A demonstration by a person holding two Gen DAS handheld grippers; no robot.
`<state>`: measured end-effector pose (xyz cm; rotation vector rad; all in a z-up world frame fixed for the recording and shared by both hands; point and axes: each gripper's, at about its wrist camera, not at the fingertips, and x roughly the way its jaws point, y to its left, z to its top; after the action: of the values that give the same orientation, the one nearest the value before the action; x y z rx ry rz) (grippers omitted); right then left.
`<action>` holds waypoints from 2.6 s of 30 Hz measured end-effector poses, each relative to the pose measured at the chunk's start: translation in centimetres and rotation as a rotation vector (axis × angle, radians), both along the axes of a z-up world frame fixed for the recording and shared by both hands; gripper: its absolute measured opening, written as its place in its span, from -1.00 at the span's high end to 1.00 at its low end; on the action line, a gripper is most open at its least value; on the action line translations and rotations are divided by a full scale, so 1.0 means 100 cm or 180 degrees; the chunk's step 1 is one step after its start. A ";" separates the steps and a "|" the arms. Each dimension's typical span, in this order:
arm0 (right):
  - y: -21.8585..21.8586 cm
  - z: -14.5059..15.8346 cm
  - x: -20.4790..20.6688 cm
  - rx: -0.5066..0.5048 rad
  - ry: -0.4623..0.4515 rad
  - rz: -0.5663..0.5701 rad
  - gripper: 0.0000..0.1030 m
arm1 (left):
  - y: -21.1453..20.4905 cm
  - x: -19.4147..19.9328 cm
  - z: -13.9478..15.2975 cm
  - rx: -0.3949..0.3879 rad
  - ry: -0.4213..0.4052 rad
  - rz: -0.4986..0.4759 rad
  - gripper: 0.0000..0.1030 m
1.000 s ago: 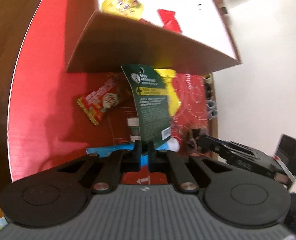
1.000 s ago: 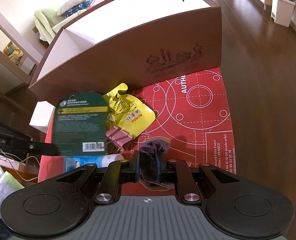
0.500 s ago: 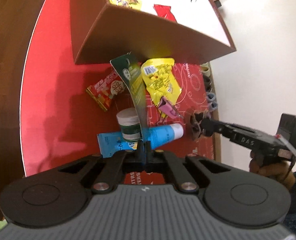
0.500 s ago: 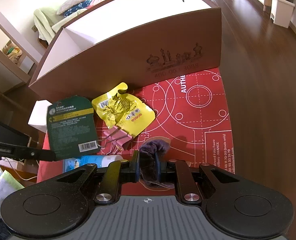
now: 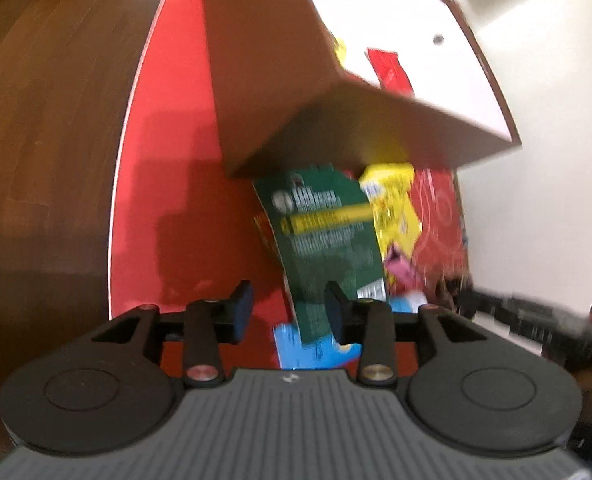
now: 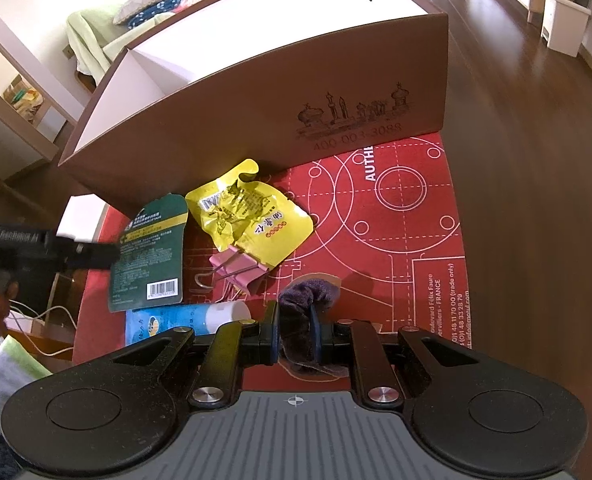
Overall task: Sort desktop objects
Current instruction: 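Lift the scrunchie with the right tool while the left tool lifts the green card toward the box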
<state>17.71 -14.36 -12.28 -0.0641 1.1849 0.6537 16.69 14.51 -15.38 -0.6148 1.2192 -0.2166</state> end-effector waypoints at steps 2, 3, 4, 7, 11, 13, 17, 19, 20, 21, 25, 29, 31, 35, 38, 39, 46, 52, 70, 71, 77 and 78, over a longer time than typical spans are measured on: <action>-0.001 0.000 0.000 -0.0017 0.0002 -0.0009 0.72 | 0.001 0.009 -0.004 -0.0072 -0.0009 0.0061 0.35; -0.001 0.000 0.000 -0.0026 0.0002 -0.0014 0.72 | 0.001 0.014 -0.008 -0.0113 0.0002 0.0087 0.35; -0.001 0.000 -0.001 -0.0034 0.0004 -0.0018 0.72 | 0.001 0.018 -0.011 -0.0155 0.0012 0.0113 0.37; -0.002 0.001 -0.002 -0.0045 0.0008 -0.0023 0.72 | 0.001 0.025 -0.022 -0.0331 0.0063 0.0158 0.59; -0.002 0.002 -0.002 -0.0003 0.0006 -0.0035 0.73 | 0.000 0.024 -0.021 -0.0503 -0.0004 0.0164 0.91; -0.001 0.004 -0.001 0.0025 0.0000 -0.0038 0.73 | -0.001 0.022 -0.016 -0.0583 -0.0060 0.0171 0.97; 0.001 0.007 0.000 0.0082 -0.0006 -0.0039 0.73 | -0.003 0.017 0.002 -0.0683 -0.0209 0.0190 1.00; 0.002 0.008 0.000 0.0082 -0.0016 -0.0028 0.73 | -0.008 0.017 0.011 -0.0546 -0.0261 0.0123 1.00; 0.003 0.007 0.000 0.0081 -0.0019 -0.0024 0.73 | -0.011 0.019 0.013 -0.0421 -0.0254 0.0085 1.00; 0.003 0.007 0.000 0.0078 -0.0022 -0.0023 0.73 | -0.015 0.021 0.014 -0.0333 -0.0254 0.0040 1.00; 0.001 0.007 -0.003 0.0075 -0.0019 -0.0038 0.73 | -0.022 0.033 0.006 -0.0277 -0.0116 0.0029 0.97; -0.006 0.008 -0.003 0.0082 -0.0028 -0.0096 0.73 | -0.027 0.039 0.000 -0.0262 -0.0059 0.0012 0.98; -0.010 0.009 -0.002 0.0089 -0.0033 -0.0132 0.73 | -0.026 0.036 0.004 -0.0380 -0.0099 0.0032 1.00; -0.013 0.012 0.000 0.0113 -0.0046 -0.0164 0.73 | -0.026 0.028 0.028 -0.0286 -0.0263 -0.0101 1.00; -0.012 0.013 0.001 0.0132 -0.0061 -0.0148 0.73 | -0.029 0.028 0.033 -0.0191 -0.0279 -0.0135 1.00; -0.012 0.015 0.000 0.0141 -0.0073 -0.0140 0.73 | -0.030 0.028 0.034 -0.0161 -0.0281 -0.0143 1.00; -0.017 0.022 0.001 0.0211 -0.0117 -0.0184 0.73 | -0.032 0.022 0.061 -0.0330 -0.0449 -0.0179 1.00; -0.019 0.036 0.006 0.0329 -0.0159 -0.0191 0.73 | -0.032 0.017 0.089 -0.0340 -0.0596 -0.0263 1.00; -0.015 0.103 0.035 0.0708 -0.0435 -0.0179 0.73 | -0.026 0.038 0.169 -0.0428 -0.1281 -0.0323 1.00; -0.013 0.106 0.037 0.0703 -0.0454 -0.0160 0.73 | -0.026 0.041 0.172 -0.0422 -0.1306 -0.0318 1.00; 0.000 0.120 0.047 0.0713 -0.0577 -0.0026 0.73 | -0.022 0.056 0.186 -0.0387 -0.1439 -0.0291 1.00; 0.003 0.121 0.049 0.0719 -0.0596 -0.0007 0.73 | -0.022 0.059 0.187 -0.0386 -0.1456 -0.0286 1.00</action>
<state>22.62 -14.07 -0.16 0.0652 0.9257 0.7591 22.55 12.31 3.32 -0.5762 0.7953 -0.4821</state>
